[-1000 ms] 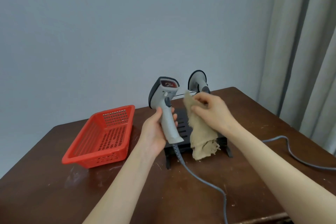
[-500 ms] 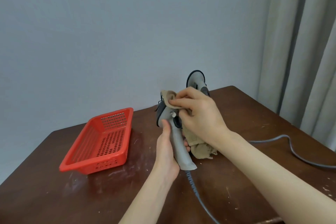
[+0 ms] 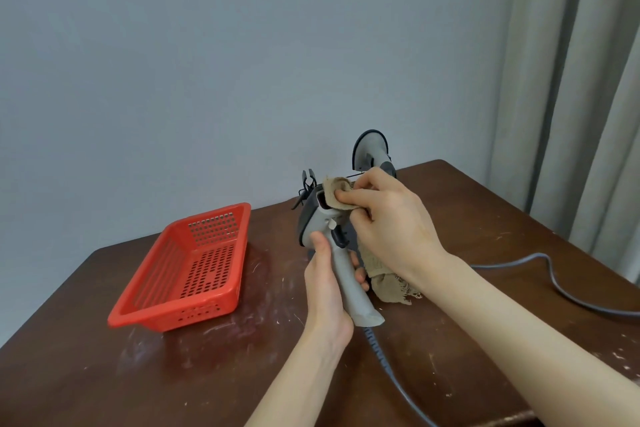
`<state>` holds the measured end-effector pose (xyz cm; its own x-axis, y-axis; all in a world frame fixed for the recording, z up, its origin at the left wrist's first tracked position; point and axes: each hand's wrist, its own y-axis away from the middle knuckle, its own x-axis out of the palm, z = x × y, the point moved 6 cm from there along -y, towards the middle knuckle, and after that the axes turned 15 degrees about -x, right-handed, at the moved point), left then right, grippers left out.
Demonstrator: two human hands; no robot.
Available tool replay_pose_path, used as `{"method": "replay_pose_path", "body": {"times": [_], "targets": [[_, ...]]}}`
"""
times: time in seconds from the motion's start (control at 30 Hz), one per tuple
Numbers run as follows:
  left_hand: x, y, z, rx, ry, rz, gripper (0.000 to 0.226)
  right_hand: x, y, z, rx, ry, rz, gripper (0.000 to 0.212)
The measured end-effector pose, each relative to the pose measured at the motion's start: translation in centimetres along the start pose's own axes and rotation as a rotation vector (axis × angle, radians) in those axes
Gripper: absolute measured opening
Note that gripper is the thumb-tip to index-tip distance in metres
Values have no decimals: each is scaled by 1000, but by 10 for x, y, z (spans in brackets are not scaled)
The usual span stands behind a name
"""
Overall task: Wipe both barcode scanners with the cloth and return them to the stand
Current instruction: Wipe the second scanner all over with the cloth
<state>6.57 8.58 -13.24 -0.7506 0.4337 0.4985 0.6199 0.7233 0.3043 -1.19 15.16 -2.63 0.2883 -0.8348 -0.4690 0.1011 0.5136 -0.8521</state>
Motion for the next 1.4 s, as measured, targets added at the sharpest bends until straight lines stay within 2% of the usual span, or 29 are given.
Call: {"method": "replay_pose_path", "body": {"times": [0.17, 0.3, 0.43, 0.57, 0.7, 1.0, 1.23, 1.3, 1.4], "targets": [[3, 2, -8, 84, -28, 9, 57, -1, -3, 20, -46, -140, 17, 34], [2, 6, -9, 66, -52, -1, 71, -4, -2, 7, -32, 17, 39, 32], [0, 3, -7, 49, -19, -15, 65, -5, -1, -3, 34, 84, 59, 30], [1, 3, -7, 74, -46, -14, 73, -6, -2, 10, 22, 7, 50, 33], [1, 4, -14, 110, -65, -15, 62, -5, -7, 14, 9, -124, 108, 29], [-1, 2, -9, 63, -55, -33, 53, -18, -12, -7, 109, 65, 208, 27], [1, 5, -18, 125, -102, -57, 70, -13, -16, 3, 120, -232, 137, 27], [0, 5, -19, 129, -120, -64, 70, -15, -17, -4, 163, -185, 150, 26], [-2, 4, -17, 99, -114, -53, 61, -23, -17, -11, 199, 48, 262, 27]]}}
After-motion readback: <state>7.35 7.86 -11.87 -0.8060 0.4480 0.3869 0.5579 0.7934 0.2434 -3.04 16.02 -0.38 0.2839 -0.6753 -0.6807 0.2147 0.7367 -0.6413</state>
